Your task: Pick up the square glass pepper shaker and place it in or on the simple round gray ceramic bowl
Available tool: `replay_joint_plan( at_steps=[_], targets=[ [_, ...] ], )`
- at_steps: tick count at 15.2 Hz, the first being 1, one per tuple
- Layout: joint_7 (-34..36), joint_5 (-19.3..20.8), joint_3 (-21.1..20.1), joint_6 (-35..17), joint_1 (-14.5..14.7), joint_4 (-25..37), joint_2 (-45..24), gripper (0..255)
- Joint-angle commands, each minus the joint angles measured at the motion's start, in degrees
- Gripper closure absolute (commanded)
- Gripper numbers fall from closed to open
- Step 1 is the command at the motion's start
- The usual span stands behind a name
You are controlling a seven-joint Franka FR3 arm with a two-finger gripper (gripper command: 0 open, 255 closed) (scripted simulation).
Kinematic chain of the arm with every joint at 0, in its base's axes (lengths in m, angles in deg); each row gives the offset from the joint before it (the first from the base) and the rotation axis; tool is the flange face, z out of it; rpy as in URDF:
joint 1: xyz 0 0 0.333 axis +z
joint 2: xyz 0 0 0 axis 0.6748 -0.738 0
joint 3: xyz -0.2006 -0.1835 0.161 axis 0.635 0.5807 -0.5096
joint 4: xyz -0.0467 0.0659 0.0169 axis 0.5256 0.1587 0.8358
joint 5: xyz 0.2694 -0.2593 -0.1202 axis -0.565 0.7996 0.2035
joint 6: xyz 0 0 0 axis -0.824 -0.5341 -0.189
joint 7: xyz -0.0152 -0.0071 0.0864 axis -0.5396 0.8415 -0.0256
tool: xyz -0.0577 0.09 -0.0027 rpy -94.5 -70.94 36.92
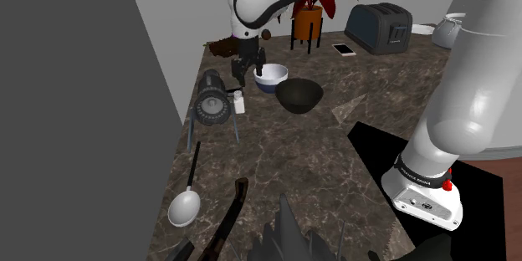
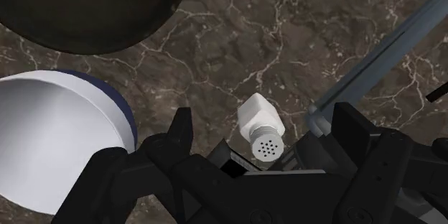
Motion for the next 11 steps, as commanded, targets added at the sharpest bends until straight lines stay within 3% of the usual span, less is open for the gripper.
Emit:
replay_joint_plan(
  at_steps=[1, 5, 11],
  targets=[
    [1.34, 1.40, -0.21, -0.99, 0.61, 3.52, -4.44, 0],
    [3.12, 3.80, -0.02, -1.18, 1.82, 11.60, -12.71, 0],
    [3.32, 4.10, 0.16, -5.26, 1.85, 8.96, -14.16, 0]
  ],
)
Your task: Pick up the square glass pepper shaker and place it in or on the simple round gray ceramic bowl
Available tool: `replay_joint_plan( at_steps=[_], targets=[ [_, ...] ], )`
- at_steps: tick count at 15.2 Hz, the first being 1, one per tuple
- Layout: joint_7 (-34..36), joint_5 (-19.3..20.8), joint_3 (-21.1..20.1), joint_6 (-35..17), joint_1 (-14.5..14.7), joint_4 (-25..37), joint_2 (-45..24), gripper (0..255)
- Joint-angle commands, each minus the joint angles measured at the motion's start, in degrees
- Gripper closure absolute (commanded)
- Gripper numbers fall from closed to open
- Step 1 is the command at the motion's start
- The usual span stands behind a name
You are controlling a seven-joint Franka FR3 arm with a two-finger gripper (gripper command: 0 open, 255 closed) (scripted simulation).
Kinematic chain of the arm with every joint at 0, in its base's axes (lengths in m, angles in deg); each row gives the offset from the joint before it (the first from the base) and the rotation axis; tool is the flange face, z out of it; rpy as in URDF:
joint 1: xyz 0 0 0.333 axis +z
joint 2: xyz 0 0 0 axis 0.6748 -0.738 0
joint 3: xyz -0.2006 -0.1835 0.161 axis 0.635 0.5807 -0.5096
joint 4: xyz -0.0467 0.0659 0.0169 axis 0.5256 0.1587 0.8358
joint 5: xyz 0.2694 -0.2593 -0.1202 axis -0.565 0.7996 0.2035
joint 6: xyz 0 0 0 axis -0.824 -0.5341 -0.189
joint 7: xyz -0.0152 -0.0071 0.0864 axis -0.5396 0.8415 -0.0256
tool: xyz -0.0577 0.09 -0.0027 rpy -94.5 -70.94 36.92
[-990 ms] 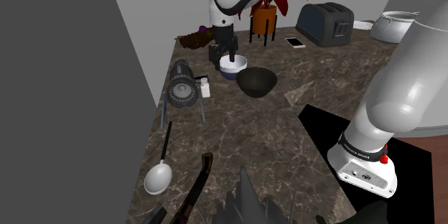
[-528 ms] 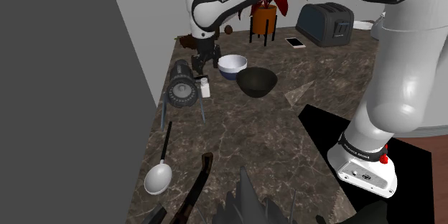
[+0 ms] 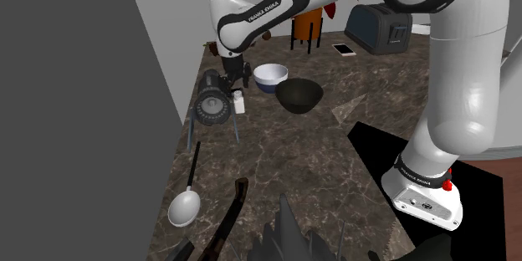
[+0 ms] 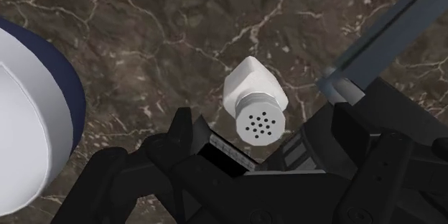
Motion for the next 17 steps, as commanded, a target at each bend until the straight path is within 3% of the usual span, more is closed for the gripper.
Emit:
replay_joint_plan(
  at_steps=[1, 9, 10, 17],
  targets=[
    [0.04, 0.14, 0.08, -1.39, -0.02, -0.69, -0.67, 0],
    [0.05, 0.16, 0.13, -1.78, 0.02, -0.91, -0.83, 0],
    [0.05, 0.17, 0.14, -1.59, 0.03, -0.58, -0.99, 255],
    [-0.05, 0.15, 0.16, -1.46, -0.03, -0.53, -0.91, 255]
  ],
)
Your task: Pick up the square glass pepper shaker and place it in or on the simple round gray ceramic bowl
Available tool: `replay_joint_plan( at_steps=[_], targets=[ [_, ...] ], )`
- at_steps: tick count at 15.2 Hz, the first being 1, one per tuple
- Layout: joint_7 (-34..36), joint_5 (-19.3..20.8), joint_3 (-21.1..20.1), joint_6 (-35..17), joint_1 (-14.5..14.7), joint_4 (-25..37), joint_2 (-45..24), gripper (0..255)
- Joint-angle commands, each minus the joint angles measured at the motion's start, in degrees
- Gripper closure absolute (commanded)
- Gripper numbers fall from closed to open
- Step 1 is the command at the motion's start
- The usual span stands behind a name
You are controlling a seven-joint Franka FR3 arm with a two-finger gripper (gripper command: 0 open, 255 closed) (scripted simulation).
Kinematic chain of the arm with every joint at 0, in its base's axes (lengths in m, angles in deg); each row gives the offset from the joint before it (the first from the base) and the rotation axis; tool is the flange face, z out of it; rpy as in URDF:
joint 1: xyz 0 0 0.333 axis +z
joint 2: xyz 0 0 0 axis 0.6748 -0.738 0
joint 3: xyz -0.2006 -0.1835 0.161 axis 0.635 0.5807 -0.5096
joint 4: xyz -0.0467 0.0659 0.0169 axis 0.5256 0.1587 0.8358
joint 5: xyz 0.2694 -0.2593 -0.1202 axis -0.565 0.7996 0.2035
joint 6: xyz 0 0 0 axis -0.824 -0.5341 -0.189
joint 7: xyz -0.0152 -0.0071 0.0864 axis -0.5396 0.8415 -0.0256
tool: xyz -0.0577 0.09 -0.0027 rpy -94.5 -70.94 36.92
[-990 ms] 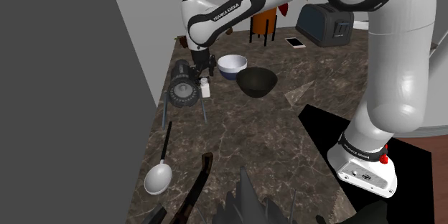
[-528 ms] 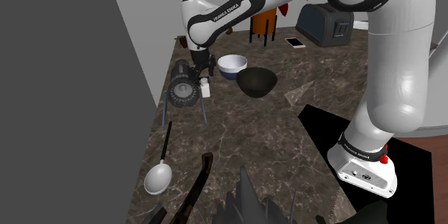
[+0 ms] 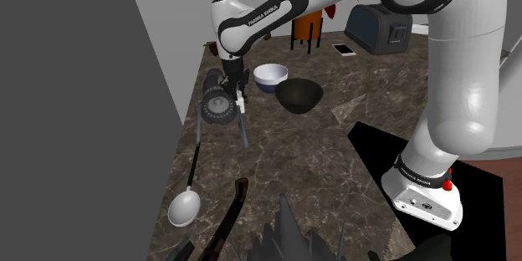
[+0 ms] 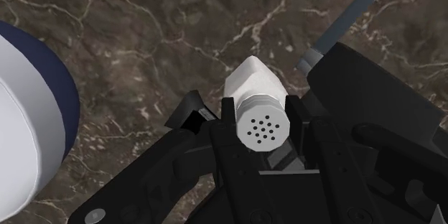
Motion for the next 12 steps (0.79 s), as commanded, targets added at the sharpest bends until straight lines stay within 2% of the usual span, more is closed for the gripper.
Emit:
replay_joint_plan(
  at_steps=[1, 12],
  targets=[
    [0.01, 0.01, 0.03, -0.04, -0.02, -0.10, -0.14, 255],
    [-0.35, -0.53, -0.21, 6.33, -0.04, 3.68, 2.49, 255]
  ],
)
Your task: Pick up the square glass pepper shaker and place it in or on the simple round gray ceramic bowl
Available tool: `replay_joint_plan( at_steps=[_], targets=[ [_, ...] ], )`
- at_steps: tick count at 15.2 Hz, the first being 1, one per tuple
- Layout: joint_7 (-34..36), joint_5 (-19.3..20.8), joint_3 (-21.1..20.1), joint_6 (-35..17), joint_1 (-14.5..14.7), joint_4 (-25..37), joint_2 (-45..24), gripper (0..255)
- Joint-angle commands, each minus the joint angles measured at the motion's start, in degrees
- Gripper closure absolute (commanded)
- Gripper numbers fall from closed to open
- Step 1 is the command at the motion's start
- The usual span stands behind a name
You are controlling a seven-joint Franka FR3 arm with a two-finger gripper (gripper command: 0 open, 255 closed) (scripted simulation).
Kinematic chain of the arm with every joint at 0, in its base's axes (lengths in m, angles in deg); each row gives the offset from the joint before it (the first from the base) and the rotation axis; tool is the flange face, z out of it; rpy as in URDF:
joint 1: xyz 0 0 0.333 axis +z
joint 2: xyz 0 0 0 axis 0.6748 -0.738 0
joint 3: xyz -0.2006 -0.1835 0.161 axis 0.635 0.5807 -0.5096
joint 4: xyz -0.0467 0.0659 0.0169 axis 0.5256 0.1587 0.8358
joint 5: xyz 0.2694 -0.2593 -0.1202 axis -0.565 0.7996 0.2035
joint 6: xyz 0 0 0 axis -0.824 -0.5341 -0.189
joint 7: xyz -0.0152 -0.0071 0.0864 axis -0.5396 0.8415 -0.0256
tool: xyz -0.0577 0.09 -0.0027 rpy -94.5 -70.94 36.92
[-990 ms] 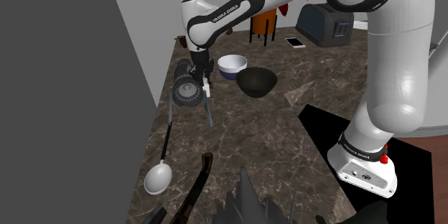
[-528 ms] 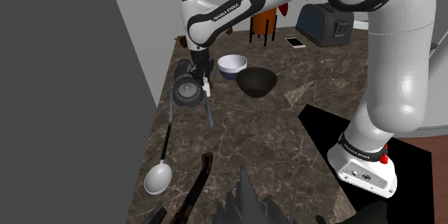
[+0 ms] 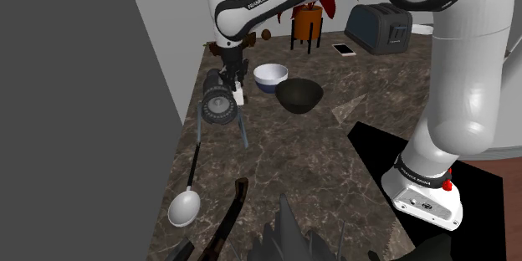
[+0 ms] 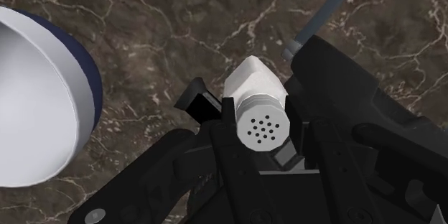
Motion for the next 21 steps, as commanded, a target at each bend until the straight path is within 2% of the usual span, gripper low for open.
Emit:
replay_joint_plan(
  at_steps=[1, 21],
  targets=[
    [-0.17, -0.12, -0.01, 1.36, -0.07, 0.79, 0.57, 255],
    [-0.70, -0.52, -0.23, 16.19, 0.16, 14.21, 2.01, 255]
  ],
)
